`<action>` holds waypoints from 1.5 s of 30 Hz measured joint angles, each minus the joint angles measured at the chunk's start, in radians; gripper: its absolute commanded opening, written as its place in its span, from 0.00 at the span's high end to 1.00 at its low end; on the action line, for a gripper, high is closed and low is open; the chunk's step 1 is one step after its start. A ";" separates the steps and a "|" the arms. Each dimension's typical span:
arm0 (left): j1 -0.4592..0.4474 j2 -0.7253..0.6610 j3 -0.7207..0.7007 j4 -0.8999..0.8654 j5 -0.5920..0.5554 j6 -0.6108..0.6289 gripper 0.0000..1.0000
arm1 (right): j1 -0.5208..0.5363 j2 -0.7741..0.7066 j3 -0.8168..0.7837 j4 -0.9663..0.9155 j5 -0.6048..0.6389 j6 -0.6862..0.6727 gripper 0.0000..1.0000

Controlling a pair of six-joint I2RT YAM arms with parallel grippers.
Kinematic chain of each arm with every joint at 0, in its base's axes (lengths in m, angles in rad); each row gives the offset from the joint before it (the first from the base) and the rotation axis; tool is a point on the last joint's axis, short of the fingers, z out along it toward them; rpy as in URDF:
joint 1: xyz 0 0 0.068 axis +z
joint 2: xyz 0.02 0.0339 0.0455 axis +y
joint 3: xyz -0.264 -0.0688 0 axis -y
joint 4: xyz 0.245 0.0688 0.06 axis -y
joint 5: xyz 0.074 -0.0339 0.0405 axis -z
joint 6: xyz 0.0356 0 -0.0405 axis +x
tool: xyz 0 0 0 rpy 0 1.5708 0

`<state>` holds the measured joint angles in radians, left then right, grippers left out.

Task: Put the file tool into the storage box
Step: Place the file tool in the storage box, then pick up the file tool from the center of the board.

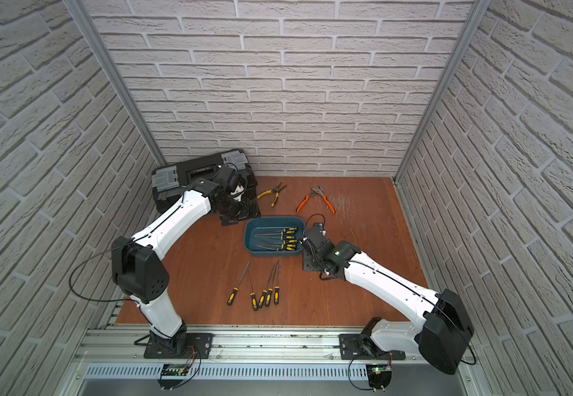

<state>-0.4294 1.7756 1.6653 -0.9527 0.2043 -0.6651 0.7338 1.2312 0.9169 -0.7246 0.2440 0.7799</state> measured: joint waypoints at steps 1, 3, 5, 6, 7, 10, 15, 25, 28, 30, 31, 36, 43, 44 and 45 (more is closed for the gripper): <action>0.000 -0.002 -0.005 0.003 0.001 0.006 0.02 | 0.018 -0.015 -0.024 0.005 0.003 0.028 0.44; 0.000 -0.005 -0.016 0.003 0.003 0.019 0.02 | 0.058 -0.035 -0.072 0.021 0.001 0.086 0.43; 0.000 -0.017 -0.037 0.005 0.003 0.030 0.02 | 0.089 -0.031 -0.105 0.050 -0.014 0.125 0.43; 0.002 -0.030 -0.056 0.008 0.003 0.036 0.02 | 0.105 -0.021 -0.116 0.062 -0.021 0.142 0.43; 0.005 -0.044 -0.075 0.013 0.003 0.037 0.02 | 0.121 -0.008 -0.119 0.071 -0.030 0.154 0.43; 0.018 -0.109 -0.150 0.024 0.012 0.038 0.02 | 0.179 0.067 -0.107 0.104 -0.052 0.191 0.44; 0.097 -0.183 -0.201 0.034 0.040 0.042 0.02 | 0.261 0.225 -0.031 0.154 -0.085 0.211 0.43; 0.163 -0.204 -0.214 0.037 0.068 0.071 0.02 | 0.309 0.431 0.089 0.195 -0.112 0.235 0.46; 0.159 -0.204 -0.222 0.037 0.079 0.071 0.02 | 0.314 0.478 0.125 0.167 -0.108 0.245 0.47; 0.152 -0.204 -0.221 0.040 0.083 0.071 0.02 | 0.320 0.489 0.138 0.144 -0.101 0.261 0.48; 0.149 -0.204 -0.221 0.040 0.083 0.071 0.02 | 0.323 0.490 0.138 0.135 -0.098 0.265 0.48; 0.121 -0.194 -0.207 0.035 0.080 0.078 0.02 | 0.327 0.490 0.138 0.085 -0.080 0.288 0.48; 0.073 -0.154 -0.158 0.029 0.066 0.082 0.02 | 0.331 0.421 0.042 0.106 -0.050 0.316 0.49; 0.068 -0.153 -0.153 0.027 0.064 0.081 0.02 | 0.331 0.396 0.014 0.109 -0.048 0.315 0.48; 0.062 -0.151 -0.150 0.026 0.061 0.081 0.02 | 0.332 0.370 -0.010 0.109 -0.045 0.312 0.48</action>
<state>-0.3676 1.6241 1.5158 -0.9272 0.2657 -0.5842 1.0653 1.6009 0.9073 -0.6159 0.1986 1.0924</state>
